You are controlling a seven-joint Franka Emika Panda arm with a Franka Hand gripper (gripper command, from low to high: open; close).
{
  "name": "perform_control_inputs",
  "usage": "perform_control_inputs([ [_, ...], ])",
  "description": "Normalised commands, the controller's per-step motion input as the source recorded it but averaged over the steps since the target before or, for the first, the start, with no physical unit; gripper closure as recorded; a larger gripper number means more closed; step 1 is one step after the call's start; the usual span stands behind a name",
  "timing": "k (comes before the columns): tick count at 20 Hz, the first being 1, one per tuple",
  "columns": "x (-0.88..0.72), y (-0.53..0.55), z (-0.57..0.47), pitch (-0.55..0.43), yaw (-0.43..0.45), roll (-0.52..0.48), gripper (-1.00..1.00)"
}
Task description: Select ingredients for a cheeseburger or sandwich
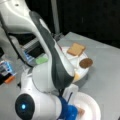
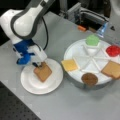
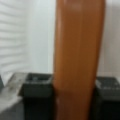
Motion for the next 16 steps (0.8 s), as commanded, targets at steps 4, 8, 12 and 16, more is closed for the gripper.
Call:
perform_control_inputs([
  [4,0.25,-0.1,-0.02,-0.086,0.071,0.194,-1.0],
  [8,0.26,-0.07,0.0,-0.064,0.071,0.142,-1.0],
  [12,0.26,-0.07,0.04,-0.044,0.062,0.123,-1.0],
  [16,0.26,-0.07,0.08,-0.018,0.056,0.104,-1.0],
])
